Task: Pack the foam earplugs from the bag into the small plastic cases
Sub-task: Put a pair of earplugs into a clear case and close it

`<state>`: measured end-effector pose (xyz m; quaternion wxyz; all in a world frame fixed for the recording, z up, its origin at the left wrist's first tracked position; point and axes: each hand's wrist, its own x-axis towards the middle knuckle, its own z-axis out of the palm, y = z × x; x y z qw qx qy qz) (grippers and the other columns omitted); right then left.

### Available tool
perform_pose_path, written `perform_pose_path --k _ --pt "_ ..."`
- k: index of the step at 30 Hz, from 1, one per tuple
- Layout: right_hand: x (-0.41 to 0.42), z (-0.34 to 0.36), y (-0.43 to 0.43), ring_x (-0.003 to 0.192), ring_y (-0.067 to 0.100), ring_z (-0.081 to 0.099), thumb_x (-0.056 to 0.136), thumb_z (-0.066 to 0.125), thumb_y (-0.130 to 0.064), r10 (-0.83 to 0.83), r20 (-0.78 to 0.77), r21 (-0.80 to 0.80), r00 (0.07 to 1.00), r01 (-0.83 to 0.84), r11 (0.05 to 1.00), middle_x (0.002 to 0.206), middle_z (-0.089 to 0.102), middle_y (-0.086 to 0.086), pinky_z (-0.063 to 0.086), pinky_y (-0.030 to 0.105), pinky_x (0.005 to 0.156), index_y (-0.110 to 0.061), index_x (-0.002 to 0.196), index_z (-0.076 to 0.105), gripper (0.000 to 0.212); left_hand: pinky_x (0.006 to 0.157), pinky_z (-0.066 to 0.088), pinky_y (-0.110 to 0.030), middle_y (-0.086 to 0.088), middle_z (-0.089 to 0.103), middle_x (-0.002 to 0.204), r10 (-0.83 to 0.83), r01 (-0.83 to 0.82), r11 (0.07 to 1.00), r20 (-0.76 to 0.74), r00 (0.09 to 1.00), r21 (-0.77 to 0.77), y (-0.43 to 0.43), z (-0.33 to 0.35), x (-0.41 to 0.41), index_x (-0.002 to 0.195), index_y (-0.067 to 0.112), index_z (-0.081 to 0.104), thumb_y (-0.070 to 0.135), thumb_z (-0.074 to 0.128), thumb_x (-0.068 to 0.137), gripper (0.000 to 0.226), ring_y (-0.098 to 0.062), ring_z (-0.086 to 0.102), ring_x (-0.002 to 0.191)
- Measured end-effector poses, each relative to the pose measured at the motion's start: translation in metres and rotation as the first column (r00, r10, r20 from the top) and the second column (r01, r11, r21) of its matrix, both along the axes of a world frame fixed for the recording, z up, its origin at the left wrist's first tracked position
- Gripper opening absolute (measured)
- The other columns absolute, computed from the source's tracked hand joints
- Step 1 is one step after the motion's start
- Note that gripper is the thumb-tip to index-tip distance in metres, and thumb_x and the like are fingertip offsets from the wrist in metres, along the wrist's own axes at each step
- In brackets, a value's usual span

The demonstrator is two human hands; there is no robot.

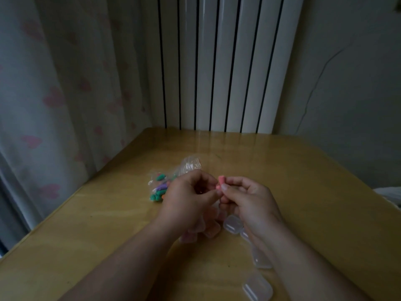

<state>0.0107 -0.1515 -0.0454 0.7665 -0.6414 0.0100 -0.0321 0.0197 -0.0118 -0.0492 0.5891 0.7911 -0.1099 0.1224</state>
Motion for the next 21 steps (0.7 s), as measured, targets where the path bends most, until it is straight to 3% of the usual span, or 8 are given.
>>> perform_pose_path --k 5,8,10,13,16,21 --pt "0.000 0.005 -0.004 0.066 0.012 0.062 0.083 0.073 -0.007 -0.007 -0.022 0.004 1.000 0.007 1.000 0.083 0.076 0.009 0.050 0.025 0.059 -0.009 0.094 0.070 0.012 0.063 0.054 -0.030 0.001 0.072 0.074 -0.027 0.020 0.988 -0.046 0.999 -0.153 0.000 -0.001 0.001 0.083 0.018 0.070 0.006 0.076 0.082 0.013 -0.015 0.068 0.068" --pt "0.004 0.009 -0.011 0.057 0.012 0.057 0.078 0.080 -0.017 -0.107 0.020 -0.101 0.994 0.108 0.989 0.067 0.070 0.004 0.052 0.031 0.061 -0.014 0.083 0.066 0.015 0.079 0.055 -0.035 -0.003 0.074 0.080 -0.024 0.018 0.976 -0.021 0.999 -0.218 0.006 0.001 0.003 0.083 0.013 0.066 0.002 0.072 0.084 0.013 -0.018 0.069 0.080" --pt "0.005 0.008 -0.013 0.055 0.011 0.058 0.079 0.079 -0.016 -0.118 0.041 -0.155 0.992 0.123 0.980 0.060 0.065 -0.001 0.053 0.031 0.062 -0.013 0.078 0.067 0.012 0.082 0.057 -0.036 -0.005 0.074 0.086 -0.032 0.022 0.966 -0.035 0.999 -0.258 0.009 0.003 0.004 0.085 0.010 0.062 0.001 0.068 0.087 0.011 -0.020 0.071 0.087" --pt "0.004 0.007 -0.012 0.060 0.014 0.063 0.079 0.077 -0.008 -0.109 0.043 -0.179 0.993 0.115 0.977 0.065 0.069 0.002 0.058 0.035 0.070 -0.013 0.076 0.070 0.008 0.081 0.059 -0.041 -0.008 0.072 0.091 -0.068 0.042 0.939 -0.064 0.996 -0.342 0.011 0.004 0.004 0.086 0.009 0.059 -0.001 0.063 0.090 0.012 -0.027 0.072 0.086" --pt "0.003 0.007 -0.012 0.070 0.019 0.072 0.078 0.076 -0.003 -0.079 0.043 -0.195 0.996 0.086 0.977 0.078 0.075 0.007 0.059 0.040 0.079 -0.016 0.070 0.072 0.016 0.078 0.058 -0.034 -0.002 0.074 0.087 -0.055 0.042 0.971 -0.051 0.997 -0.236 0.011 0.004 0.002 0.092 0.017 0.069 0.006 0.068 0.088 0.011 -0.019 0.073 0.081" --pt "0.002 0.006 -0.013 0.072 0.021 0.071 0.076 0.078 -0.004 -0.050 0.060 -0.264 0.997 0.064 0.962 0.079 0.075 0.010 0.058 0.037 0.077 -0.014 0.072 0.071 0.013 0.083 0.056 -0.022 0.020 0.074 0.092 -0.016 0.004 0.991 -0.088 0.996 -0.134 0.009 0.008 0.001 0.093 0.035 0.072 0.004 0.068 0.087 0.032 0.001 0.069 0.088"
